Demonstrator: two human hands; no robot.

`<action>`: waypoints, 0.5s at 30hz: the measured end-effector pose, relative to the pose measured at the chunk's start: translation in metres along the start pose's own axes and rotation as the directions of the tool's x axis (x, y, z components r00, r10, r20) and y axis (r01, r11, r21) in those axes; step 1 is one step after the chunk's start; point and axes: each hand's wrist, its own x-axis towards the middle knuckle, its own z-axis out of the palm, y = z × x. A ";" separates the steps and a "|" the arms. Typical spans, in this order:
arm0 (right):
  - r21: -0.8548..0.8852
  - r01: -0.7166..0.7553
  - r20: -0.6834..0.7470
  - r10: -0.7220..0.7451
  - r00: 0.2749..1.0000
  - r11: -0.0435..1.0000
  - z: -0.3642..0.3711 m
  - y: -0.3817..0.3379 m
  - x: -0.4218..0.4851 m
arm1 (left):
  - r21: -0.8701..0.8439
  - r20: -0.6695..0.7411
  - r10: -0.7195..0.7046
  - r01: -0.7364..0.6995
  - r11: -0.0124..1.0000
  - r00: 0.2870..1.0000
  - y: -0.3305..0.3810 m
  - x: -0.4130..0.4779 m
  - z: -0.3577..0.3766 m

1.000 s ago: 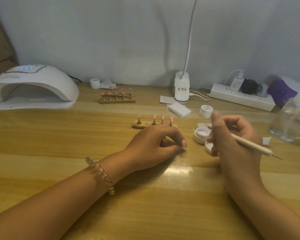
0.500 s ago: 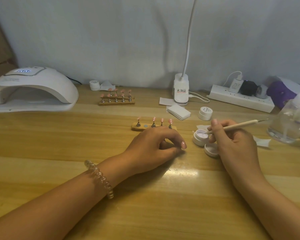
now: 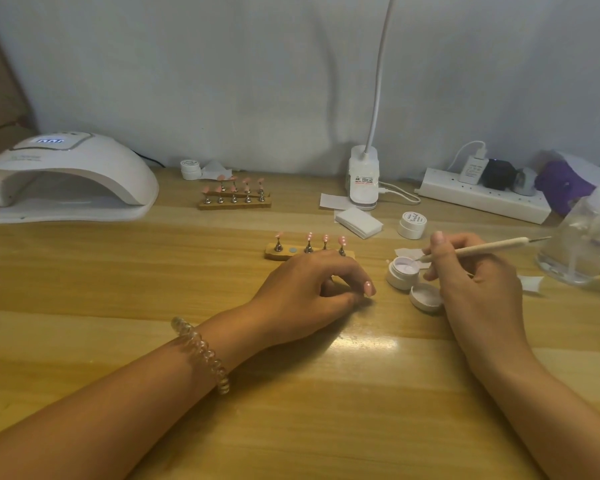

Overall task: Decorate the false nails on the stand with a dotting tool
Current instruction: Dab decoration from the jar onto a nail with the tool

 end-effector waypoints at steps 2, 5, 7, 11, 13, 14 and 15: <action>0.042 0.021 -0.042 -0.019 0.999 0.999 -0.002 -0.006 -0.003 | 0.001 -0.002 0.002 -0.002 1.000 1.000 -0.001 0.000 0.000; 0.152 0.032 -0.060 -0.023 0.998 0.988 -0.004 -0.020 -0.009 | 0.008 0.003 0.003 -0.003 1.000 1.000 -0.001 0.000 0.000; 0.293 -0.058 -0.008 0.063 0.998 0.954 -0.003 -0.028 -0.015 | 0.012 0.000 -0.004 0.004 1.000 1.000 -0.001 0.000 0.000; 0.371 -0.268 0.158 0.223 0.962 0.889 0.007 -0.031 -0.030 | 0.020 -0.010 -0.008 0.008 1.000 1.000 -0.002 0.000 0.001; 0.324 -0.309 0.213 0.249 0.945 0.894 0.011 -0.031 -0.033 | 0.022 -0.016 -0.004 0.005 1.000 1.000 -0.001 0.000 0.001; 0.312 -0.317 0.222 0.255 0.941 0.896 0.012 -0.032 -0.033 | 0.023 -0.017 -0.004 0.005 1.000 1.000 -0.001 0.000 0.001; 0.308 -0.321 0.221 0.261 0.940 0.895 0.012 -0.032 -0.032 | 0.024 -0.017 -0.004 0.005 1.000 1.000 -0.001 0.000 0.001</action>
